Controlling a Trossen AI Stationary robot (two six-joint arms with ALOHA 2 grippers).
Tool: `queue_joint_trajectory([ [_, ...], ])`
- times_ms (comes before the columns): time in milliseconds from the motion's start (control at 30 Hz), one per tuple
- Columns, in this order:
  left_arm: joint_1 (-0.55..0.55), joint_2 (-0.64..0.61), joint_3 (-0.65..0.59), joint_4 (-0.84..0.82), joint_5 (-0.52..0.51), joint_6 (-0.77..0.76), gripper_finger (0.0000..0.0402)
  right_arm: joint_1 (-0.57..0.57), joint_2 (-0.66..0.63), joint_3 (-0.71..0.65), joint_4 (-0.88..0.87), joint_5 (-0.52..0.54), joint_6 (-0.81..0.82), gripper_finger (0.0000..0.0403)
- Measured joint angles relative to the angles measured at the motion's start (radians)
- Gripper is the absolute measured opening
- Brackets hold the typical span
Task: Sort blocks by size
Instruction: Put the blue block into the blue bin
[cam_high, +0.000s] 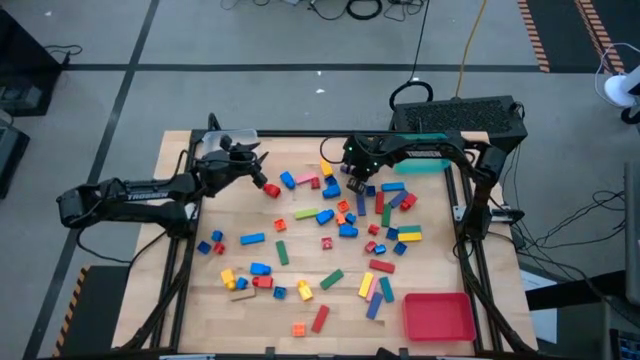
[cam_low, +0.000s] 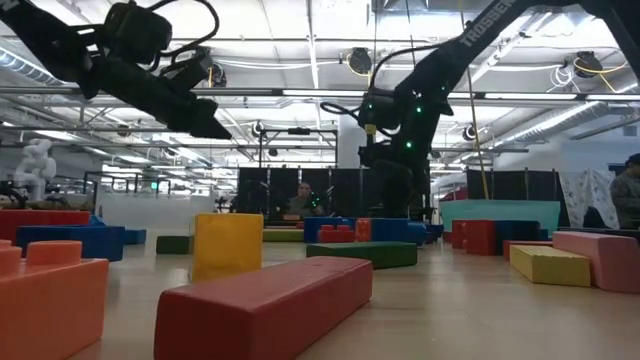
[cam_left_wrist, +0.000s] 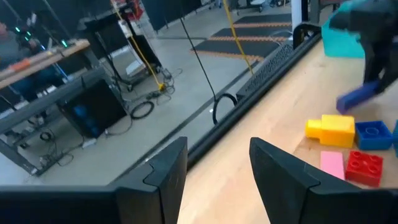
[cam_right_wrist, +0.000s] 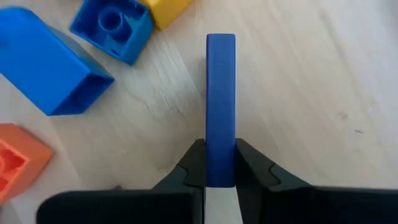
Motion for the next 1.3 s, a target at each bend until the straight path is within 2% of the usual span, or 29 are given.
queue_joint_trajectory([
  [100,-0.001,0.0,0.0,-0.047,0.002,-0.039,0.0177,0.0,-0.029,0.011,-0.012,0.005,0.02,0.0034],
  [233,-0.002,0.0,0.0,-0.124,0.006,-0.085,0.0177,-0.013,-0.099,0.015,-0.039,0.08,0.072,0.0038],
  [333,-0.004,0.0,0.0,-0.157,0.016,-0.092,0.0177,-0.042,-0.161,0.016,-0.103,0.128,0.133,0.0037],
  [467,-0.005,0.0,0.0,-0.166,0.035,-0.093,0.0177,-0.089,-0.241,0.009,-0.201,0.143,0.219,0.0038],
  [633,-0.005,0.0,0.0,-0.172,0.064,-0.094,0.0177,-0.123,-0.345,-0.044,-0.302,0.293,0.302,0.0039],
  [700,-0.005,0.0,0.0,-0.178,0.069,-0.094,0.0177,-0.136,-0.395,-0.084,-0.306,0.317,0.334,0.004],
  [967,-0.005,0.0,0.0,-0.181,0.091,-0.102,0.0177,-0.207,-0.535,-0.266,-0.216,0.311,0.407,0.0038],
  [1167,-0.01,0.0,0.0,-0.194,0.116,-0.144,0.0177,-0.275,-0.548,-0.379,-0.111,0.297,0.425,0.0039],
  [1300,-0.011,0.0,0.0,-0.191,0.12,-0.145,0.0177,-0.304,-0.548,-0.399,-0.07,0.238,0.425,0.004],
])
